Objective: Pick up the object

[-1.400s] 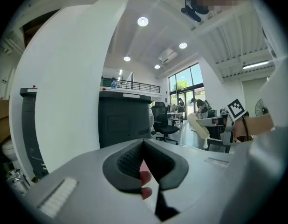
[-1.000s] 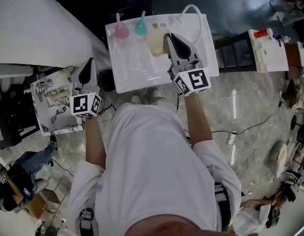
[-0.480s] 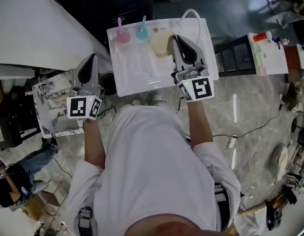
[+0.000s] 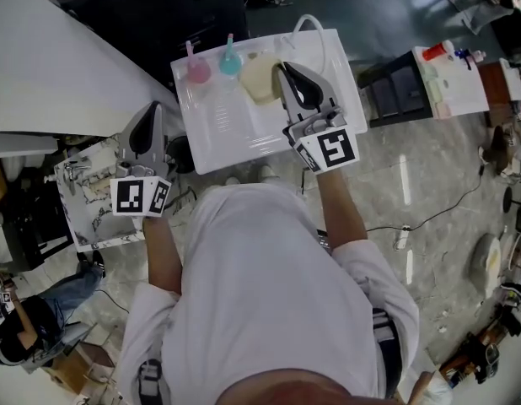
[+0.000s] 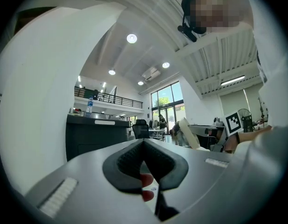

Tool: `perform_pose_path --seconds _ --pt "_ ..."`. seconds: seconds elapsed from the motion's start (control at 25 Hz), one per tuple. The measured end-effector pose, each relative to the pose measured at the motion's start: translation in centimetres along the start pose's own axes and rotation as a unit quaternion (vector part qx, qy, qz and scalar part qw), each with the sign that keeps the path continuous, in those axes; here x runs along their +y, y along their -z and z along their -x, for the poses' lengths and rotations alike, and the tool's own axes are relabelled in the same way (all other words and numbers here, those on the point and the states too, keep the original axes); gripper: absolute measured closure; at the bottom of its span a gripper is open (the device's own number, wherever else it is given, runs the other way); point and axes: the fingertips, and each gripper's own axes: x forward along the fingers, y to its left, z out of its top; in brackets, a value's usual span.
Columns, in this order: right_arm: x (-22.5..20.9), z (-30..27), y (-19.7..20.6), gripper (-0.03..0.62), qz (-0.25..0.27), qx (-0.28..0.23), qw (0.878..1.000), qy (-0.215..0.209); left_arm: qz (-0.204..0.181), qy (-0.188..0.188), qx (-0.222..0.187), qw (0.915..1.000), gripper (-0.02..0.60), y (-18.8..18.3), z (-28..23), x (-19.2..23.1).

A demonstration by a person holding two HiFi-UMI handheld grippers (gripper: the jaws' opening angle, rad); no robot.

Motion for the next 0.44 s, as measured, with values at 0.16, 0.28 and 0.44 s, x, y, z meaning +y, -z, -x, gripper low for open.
perform_pose_path --seconds 0.16,0.28,0.44 --pt "-0.4 0.3 -0.4 0.576 0.002 0.001 1.0 -0.005 0.002 -0.003 0.0 1.0 0.581 0.0 -0.1 -0.5" --pt "-0.6 0.5 -0.7 0.576 0.003 -0.001 1.0 -0.01 -0.002 -0.007 0.003 1.0 0.581 0.1 -0.2 -0.9" --pt "-0.7 0.7 -0.8 0.576 0.0 -0.003 1.0 -0.018 -0.003 -0.012 0.008 0.9999 0.581 0.3 -0.2 -1.3"
